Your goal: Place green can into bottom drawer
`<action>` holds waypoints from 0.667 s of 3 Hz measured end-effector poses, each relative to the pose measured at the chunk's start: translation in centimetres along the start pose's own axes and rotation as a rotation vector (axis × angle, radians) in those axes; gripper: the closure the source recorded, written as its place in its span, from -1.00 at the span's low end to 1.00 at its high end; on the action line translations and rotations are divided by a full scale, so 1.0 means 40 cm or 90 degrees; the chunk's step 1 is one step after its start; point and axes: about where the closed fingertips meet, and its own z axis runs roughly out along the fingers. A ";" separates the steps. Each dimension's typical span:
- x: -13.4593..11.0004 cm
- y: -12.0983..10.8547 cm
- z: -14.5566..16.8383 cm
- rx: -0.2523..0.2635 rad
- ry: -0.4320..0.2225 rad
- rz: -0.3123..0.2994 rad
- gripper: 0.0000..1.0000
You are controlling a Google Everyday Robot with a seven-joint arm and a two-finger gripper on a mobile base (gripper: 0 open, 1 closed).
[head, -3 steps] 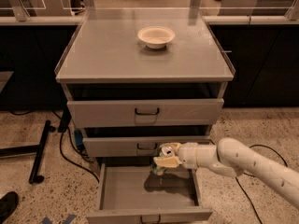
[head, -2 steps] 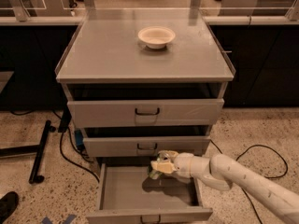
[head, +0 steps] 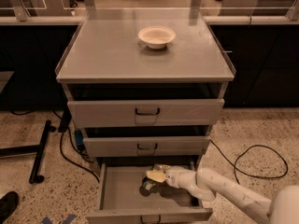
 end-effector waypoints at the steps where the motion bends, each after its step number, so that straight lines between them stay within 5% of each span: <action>1: 0.100 -0.044 0.081 -0.001 0.016 0.032 1.00; 2: 0.186 -0.090 0.176 -0.010 0.039 0.046 1.00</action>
Offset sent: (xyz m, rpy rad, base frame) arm 0.0157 0.0488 -0.1384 -0.0041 0.1110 0.0328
